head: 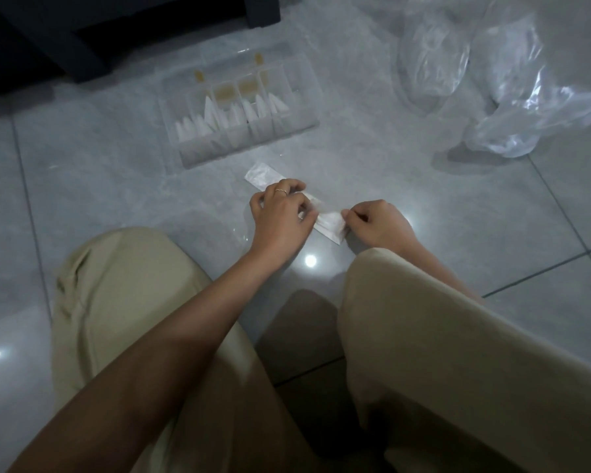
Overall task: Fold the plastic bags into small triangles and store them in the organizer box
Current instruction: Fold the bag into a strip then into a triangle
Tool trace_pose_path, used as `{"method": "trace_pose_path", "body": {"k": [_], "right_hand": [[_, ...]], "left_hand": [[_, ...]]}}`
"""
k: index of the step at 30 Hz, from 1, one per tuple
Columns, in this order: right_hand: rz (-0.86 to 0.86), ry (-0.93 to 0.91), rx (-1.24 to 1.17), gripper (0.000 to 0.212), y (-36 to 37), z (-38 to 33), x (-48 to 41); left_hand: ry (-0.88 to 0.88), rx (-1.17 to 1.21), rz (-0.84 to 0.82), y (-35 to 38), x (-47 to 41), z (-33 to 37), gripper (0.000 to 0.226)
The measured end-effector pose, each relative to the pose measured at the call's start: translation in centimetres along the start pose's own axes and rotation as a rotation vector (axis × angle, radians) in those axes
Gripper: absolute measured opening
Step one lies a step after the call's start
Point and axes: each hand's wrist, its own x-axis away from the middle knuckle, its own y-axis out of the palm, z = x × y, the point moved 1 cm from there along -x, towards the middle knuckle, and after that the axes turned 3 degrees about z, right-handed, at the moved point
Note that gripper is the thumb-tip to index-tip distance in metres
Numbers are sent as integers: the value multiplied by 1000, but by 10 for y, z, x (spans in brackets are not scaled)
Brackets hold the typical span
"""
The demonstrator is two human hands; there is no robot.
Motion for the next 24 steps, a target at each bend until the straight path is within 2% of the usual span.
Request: {"method": "trace_pose_path", "body": {"k": [3, 5, 7, 9, 11, 15, 18, 24], "right_hand": [[-77, -42, -82, 36, -5, 8, -5], [-103, -100, -122, 22, -7, 9, -5], [-46, -159, -172, 17, -7, 10, 0], [93, -264, -148, 24, -10, 10, 10], [181, -441, 20, 36, -13, 10, 21], [79, -713, 443, 43, -13, 22, 26], [-69, -734, 672, 50, -4, 30, 27], [-211, -664, 816, 56, -3, 29, 30]], "left_hand": [[11, -9, 8, 0, -1, 0, 11], [8, -20, 15, 0, -1, -2, 11], [-3, -19, 25, -1, -2, -2, 11], [-11, -21, 36, 0, -3, -2, 10], [-16, -21, 39, 0, -4, -2, 10], [1, -29, 38, 0, -4, -3, 9], [9, -34, 44, 0, -4, -3, 8], [13, -31, 72, 1, -5, -4, 8]]}}
